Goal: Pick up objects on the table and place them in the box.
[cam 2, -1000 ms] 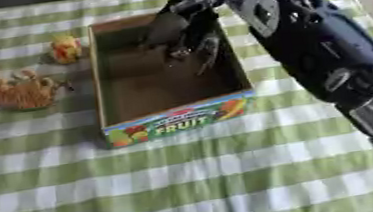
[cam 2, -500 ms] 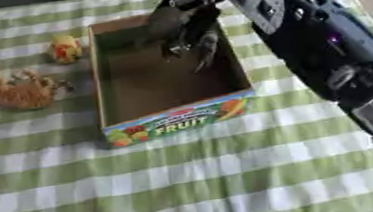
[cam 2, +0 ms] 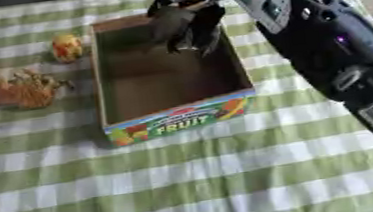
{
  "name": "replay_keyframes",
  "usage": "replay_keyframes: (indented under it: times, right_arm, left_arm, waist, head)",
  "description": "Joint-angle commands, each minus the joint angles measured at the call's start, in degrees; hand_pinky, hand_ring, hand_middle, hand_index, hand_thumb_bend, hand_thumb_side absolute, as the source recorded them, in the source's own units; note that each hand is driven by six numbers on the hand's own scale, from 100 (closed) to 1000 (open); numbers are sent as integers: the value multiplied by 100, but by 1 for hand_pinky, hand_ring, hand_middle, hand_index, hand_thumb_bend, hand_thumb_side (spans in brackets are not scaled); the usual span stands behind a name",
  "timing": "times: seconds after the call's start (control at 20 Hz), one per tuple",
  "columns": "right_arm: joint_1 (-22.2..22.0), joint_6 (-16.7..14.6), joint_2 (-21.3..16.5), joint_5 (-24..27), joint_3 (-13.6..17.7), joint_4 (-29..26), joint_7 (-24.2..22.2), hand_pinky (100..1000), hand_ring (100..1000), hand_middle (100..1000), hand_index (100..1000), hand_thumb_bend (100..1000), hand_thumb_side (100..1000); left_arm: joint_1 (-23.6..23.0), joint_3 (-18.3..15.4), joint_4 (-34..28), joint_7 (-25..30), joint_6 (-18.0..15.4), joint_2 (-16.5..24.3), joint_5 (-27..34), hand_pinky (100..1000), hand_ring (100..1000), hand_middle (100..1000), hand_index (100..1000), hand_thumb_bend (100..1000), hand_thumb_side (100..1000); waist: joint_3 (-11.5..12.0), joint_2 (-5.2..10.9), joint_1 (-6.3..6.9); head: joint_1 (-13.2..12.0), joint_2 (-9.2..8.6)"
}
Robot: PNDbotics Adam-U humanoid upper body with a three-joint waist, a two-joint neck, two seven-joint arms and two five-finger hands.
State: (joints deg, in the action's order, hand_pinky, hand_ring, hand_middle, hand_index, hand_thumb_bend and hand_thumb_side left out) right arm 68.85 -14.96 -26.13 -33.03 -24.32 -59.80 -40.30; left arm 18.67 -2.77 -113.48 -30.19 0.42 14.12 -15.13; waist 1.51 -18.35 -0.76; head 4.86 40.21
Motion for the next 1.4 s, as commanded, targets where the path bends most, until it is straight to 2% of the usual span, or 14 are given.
replay_keyframes:
  times: [0.05, 0.1, 0.15, 0.2, 0.25, 0.3, 0.35, 0.45, 0.55, 0.85, 1.0, 1.1, 1.2, 1.4]
  right_arm:
    - [126, -11, -198, -52, -10, -153, 123, 899, 991, 905, 1000, 757, 953]
    - [116, -21, -207, -146, -5, -157, 152, 914, 1000, 923, 1000, 809, 1000]
    - [108, -7, -207, -198, 17, -144, 201, 920, 1000, 942, 1000, 810, 1000]
    - [102, 34, -197, -200, 60, -112, 275, 924, 1000, 961, 1000, 766, 1000]
    - [100, 89, -185, -179, 97, -76, 362, 925, 1000, 979, 1000, 639, 1000]
    - [101, 170, -171, -123, 138, -30, 455, 932, 1000, 993, 1000, 422, 1000]
    - [109, 242, -160, -65, 153, -1, 537, 938, 1000, 1000, 1000, 434, 1000]
    - [128, 208, -153, -23, 94, -24, 563, 943, 1000, 1000, 1000, 592, 1000]
    - [130, 131, -152, -22, 76, -26, 487, 941, 1000, 1000, 1000, 624, 1000]
    - [139, 25, -183, -52, 151, -101, 323, 917, 995, 982, 1000, 477, 1000]
    - [122, -9, -220, -77, 214, -210, 277, 898, 982, 962, 1000, 416, 943]
    - [62, -34, -299, -19, 261, -361, 254, 898, 985, 968, 1000, 423, 886]
    - [-37, -81, -447, 73, 292, -582, 197, 907, 994, 985, 1000, 540, 802]
    - [-302, -112, -831, 160, 452, -1194, 237, 901, 989, 982, 1000, 502, 676]
  left_arm:
    - [41, -50, -111, 1, 8, 80, -17, 593, 591, 609, 779, 100, 980]
    - [42, -49, -111, 5, 9, 79, -19, 593, 592, 610, 779, 100, 980]
    - [43, -49, -111, 8, 11, 78, -20, 594, 592, 610, 779, 100, 980]
    - [43, -50, -111, 9, 14, 74, -21, 594, 592, 610, 779, 100, 980]
    - [45, -51, -111, 11, 16, 72, -21, 594, 592, 610, 779, 100, 981]
    - [47, -50, -111, 14, 18, 71, -22, 594, 592, 610, 779, 100, 981]
    - [49, -48, -111, 18, 20, 71, -23, 594, 592, 611, 780, 100, 981]
    - [56, -44, -111, 34, 26, 76, -26, 594, 592, 611, 780, 100, 981]
    - [62, -42, -111, 48, 30, 78, -28, 594, 592, 611, 780, 100, 981]
    - [65, -43, -111, 63, 37, 81, -29, 595, 593, 611, 780, 100, 982]
    - [56, -42, -111, 99, 66, 82, -43, 594, 594, 612, 780, 100, 982]
    - [57, -48, -111, 113, 77, 83, -54, 594, 594, 612, 779, 100, 981]
    - [56, -56, -111, 115, 81, 89, -65, 594, 594, 612, 779, 100, 981]
    - [61, -73, -111, 97, 80, 96, -75, 594, 594, 612, 779, 100, 981]
  waist:
    - [4, 100, 18]
    - [5, 95, 18]
    - [5, 91, 19]
    - [3, 86, 21]
    - [4, 83, 22]
    - [5, 80, 24]
    - [7, 78, 24]
    - [13, 76, 23]
    - [14, 75, 24]
    - [12, 82, 20]
    - [12, 90, 25]
    - [10, 90, 26]
    - [7, 84, 21]
    - [-6, 63, 12]
  head:
    - [-6, 6]
    - [-6, 4]
    - [-5, 5]
    - [-4, 8]
    - [-4, 8]
    - [-5, 4]
    - [-5, 3]
    - [-2, 5]
    - [-2, 13]
    - [-19, 10]
    - [-32, 16]
    - [-50, 11]
    - [-83, 7]
    - [-147, -21]
